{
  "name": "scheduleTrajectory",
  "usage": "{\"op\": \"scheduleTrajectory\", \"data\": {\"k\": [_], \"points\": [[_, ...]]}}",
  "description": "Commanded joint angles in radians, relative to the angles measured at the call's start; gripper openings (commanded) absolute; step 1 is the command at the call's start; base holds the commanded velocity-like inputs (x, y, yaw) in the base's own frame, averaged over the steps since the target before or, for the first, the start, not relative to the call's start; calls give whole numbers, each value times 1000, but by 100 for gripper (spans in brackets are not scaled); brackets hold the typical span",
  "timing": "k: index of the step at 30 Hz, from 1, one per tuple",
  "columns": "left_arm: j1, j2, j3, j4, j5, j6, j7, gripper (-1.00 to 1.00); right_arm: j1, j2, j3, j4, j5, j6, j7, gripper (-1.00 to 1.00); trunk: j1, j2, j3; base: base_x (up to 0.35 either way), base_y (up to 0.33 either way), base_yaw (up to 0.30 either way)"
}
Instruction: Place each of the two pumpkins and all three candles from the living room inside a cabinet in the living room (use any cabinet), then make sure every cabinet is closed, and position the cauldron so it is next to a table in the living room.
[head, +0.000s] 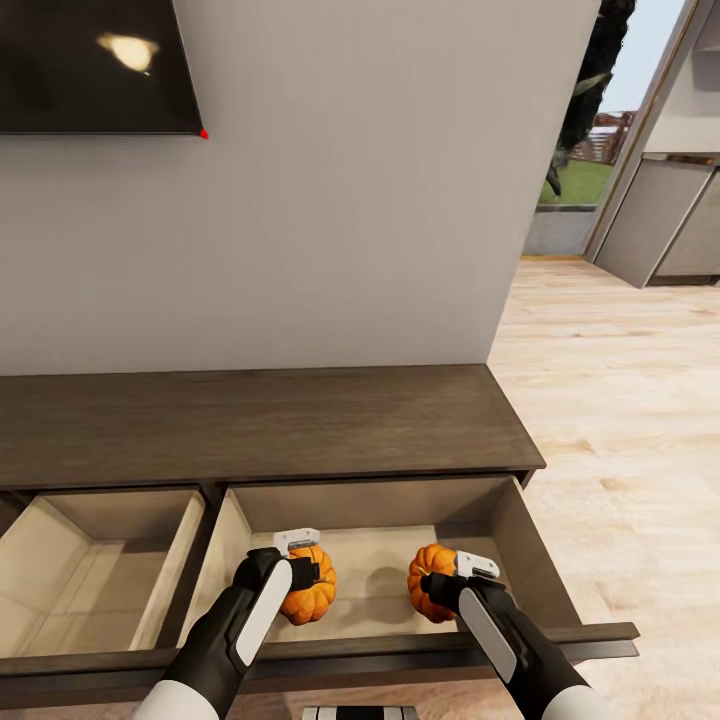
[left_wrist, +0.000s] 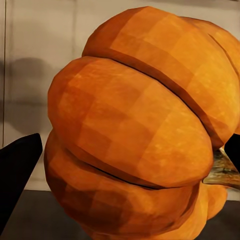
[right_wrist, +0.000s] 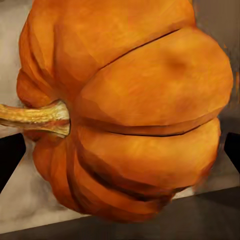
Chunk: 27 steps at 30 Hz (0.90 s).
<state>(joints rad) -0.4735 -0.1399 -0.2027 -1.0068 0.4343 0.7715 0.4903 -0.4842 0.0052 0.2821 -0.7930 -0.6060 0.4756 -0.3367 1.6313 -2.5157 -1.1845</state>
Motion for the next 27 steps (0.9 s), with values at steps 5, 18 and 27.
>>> {"op": "scheduleTrajectory", "data": {"k": [5,18,27], "points": [[0,0,-2,-1,12,2,7,-100,-1,-1,3,-2,-11,1,-10,100,0,0,-1,0,0,0],[0,0,-1,-1,13,2,6,100,-1,-1,3,-2,-12,1,-10,100,0,0,-1,0,0,0],[1,1,-1,-29,14,4,7,100,-1,-1,3,-2,-14,1,-10,100,-2,1,15,0,0,0]]}}
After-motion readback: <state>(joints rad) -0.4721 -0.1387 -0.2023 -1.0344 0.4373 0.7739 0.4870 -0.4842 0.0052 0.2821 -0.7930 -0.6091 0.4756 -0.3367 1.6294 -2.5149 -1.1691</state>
